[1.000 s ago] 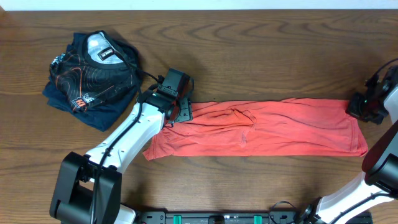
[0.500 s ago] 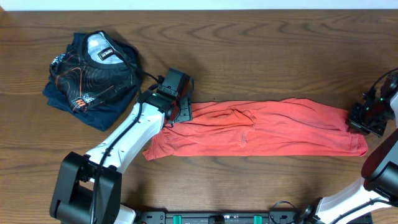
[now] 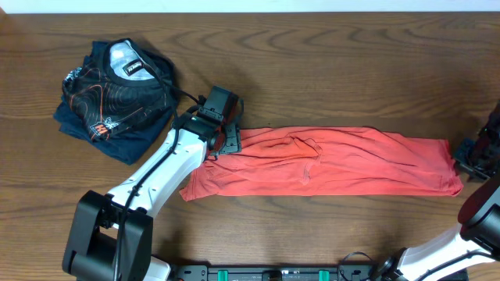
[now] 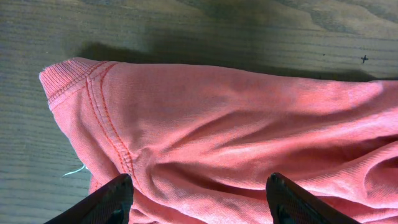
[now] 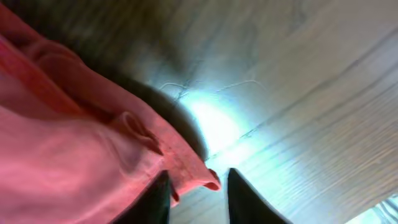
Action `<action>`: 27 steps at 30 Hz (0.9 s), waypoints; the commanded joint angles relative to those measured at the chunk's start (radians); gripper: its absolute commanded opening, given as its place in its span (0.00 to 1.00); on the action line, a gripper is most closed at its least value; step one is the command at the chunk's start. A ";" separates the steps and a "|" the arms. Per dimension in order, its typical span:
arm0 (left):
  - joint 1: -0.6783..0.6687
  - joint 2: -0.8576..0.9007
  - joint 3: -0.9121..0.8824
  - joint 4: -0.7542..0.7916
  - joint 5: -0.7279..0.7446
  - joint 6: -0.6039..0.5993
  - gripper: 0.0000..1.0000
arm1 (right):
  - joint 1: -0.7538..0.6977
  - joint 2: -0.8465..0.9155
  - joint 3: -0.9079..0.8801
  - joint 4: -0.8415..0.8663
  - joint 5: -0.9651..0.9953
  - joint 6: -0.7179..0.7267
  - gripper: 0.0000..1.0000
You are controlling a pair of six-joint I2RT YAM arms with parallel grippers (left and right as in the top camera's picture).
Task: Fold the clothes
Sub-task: 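Fold the strip's right end leftward with the right gripper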
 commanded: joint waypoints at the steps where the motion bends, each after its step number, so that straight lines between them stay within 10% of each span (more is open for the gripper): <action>1: 0.005 -0.002 0.012 -0.005 -0.019 -0.002 0.70 | -0.002 -0.017 0.013 0.003 0.001 0.021 0.33; 12: 0.005 -0.002 0.012 -0.004 -0.019 -0.002 0.70 | -0.002 -0.005 0.011 0.005 -0.185 -0.041 0.58; 27: 0.005 -0.002 0.012 -0.004 -0.019 -0.002 0.70 | -0.002 0.141 0.011 0.040 -0.216 -0.081 0.66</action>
